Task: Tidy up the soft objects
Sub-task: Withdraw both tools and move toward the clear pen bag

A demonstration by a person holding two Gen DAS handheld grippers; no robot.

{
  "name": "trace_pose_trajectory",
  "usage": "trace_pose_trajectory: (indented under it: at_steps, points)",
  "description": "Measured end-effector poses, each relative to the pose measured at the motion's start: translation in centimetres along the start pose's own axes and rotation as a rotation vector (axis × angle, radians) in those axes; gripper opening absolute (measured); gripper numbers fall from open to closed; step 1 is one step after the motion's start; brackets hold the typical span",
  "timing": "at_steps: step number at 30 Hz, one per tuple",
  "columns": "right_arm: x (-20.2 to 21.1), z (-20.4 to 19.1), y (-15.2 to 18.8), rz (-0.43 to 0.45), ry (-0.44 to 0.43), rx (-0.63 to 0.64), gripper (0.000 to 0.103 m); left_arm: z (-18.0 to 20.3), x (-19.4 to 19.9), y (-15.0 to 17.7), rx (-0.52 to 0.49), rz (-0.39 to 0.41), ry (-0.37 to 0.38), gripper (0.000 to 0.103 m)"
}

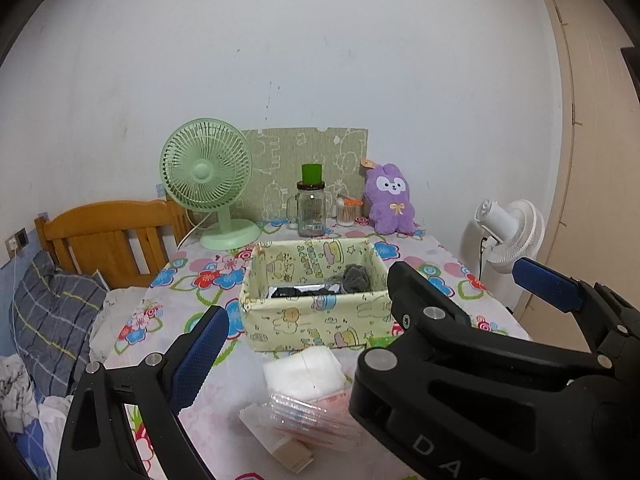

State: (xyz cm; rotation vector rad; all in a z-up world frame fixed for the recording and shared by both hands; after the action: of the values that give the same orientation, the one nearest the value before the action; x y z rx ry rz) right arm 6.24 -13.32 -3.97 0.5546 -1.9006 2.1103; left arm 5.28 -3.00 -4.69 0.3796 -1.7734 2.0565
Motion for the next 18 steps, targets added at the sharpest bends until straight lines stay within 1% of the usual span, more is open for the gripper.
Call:
trace_pose_trajectory:
  at_steps: [14,18]
  points:
    - [-0.9,-0.2,2.8,-0.015,0.004,-0.015,0.097,-0.5,-0.9,2.7,-0.010,-0.003,-0.003,0.097]
    - [-1.4,-0.3,3.8,-0.025,0.003,-0.018,0.097,-0.7,-1.4,3.6,-0.007,-0.016,-0.002,0.097]
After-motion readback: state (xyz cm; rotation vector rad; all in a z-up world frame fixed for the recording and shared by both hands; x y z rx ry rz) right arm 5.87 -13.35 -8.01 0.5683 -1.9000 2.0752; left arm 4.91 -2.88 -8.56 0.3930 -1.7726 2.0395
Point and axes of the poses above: each gripper's, at about its wrist camera, not at the fingertips, and x roughly against the way its jaws point, z to its right, y to its underside, the point moved 3 cm from there along -x, roughly the way its jaws point, and after that the axes turned 10 degrees about x, right-handed, at the moved point
